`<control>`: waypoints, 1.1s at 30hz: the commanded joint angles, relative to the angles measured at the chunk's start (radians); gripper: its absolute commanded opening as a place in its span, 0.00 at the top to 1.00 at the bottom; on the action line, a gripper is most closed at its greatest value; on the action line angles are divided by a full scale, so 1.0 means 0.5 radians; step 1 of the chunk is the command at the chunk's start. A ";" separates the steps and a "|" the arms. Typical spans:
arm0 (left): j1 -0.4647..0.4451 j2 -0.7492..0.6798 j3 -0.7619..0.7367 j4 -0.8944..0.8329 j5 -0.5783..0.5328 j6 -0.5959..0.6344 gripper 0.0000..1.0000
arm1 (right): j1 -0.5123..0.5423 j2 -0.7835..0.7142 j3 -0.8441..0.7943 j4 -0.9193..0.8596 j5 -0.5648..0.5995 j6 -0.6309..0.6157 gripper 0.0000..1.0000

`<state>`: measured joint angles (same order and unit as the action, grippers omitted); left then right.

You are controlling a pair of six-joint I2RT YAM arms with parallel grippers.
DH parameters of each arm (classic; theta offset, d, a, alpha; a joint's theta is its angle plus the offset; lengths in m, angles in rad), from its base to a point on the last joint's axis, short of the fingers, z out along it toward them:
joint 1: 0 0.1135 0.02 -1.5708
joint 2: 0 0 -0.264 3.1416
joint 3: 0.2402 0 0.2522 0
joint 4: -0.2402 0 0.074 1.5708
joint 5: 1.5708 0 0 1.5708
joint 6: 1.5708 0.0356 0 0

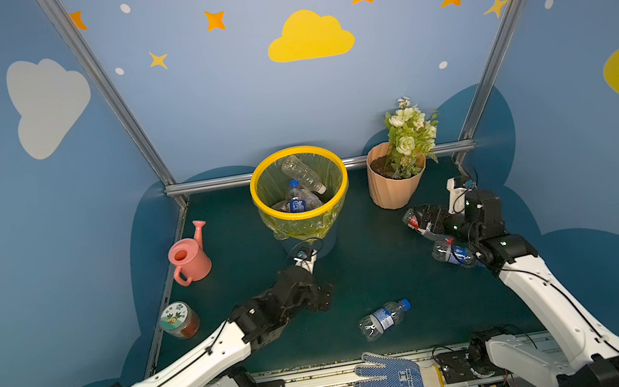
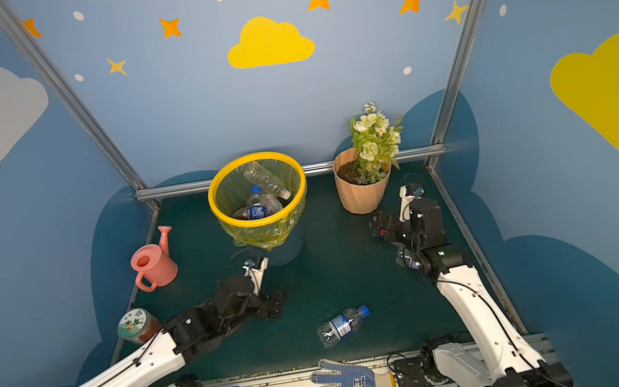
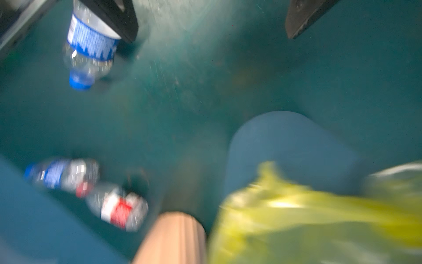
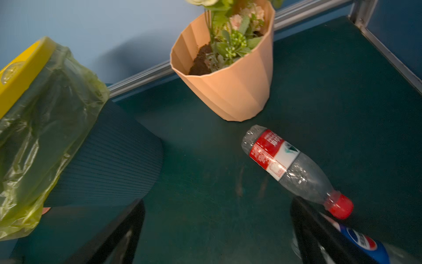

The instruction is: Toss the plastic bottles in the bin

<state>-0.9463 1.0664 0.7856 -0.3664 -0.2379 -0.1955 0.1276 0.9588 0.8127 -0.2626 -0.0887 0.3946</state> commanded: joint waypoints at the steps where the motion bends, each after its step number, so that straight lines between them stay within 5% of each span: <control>1: -0.142 0.260 0.226 -0.236 0.003 0.253 0.00 | -0.093 -0.147 -0.085 0.022 0.018 0.121 0.03; 10: -0.414 0.938 0.813 -0.588 0.138 0.521 0.00 | -0.470 -0.275 -0.339 -0.015 -0.095 0.204 0.03; 19: -0.597 1.694 1.517 -1.301 -0.038 0.662 0.02 | -0.665 -0.279 -0.423 0.005 -0.255 0.232 0.03; 33: -0.642 2.029 1.775 -1.416 0.167 0.730 0.06 | -0.787 -0.257 -0.468 0.051 -0.400 0.258 0.03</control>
<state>-1.2701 2.0533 1.6775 -1.0424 -0.1711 0.1532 -0.2562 0.8326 0.5873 -0.2642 -0.2596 0.5182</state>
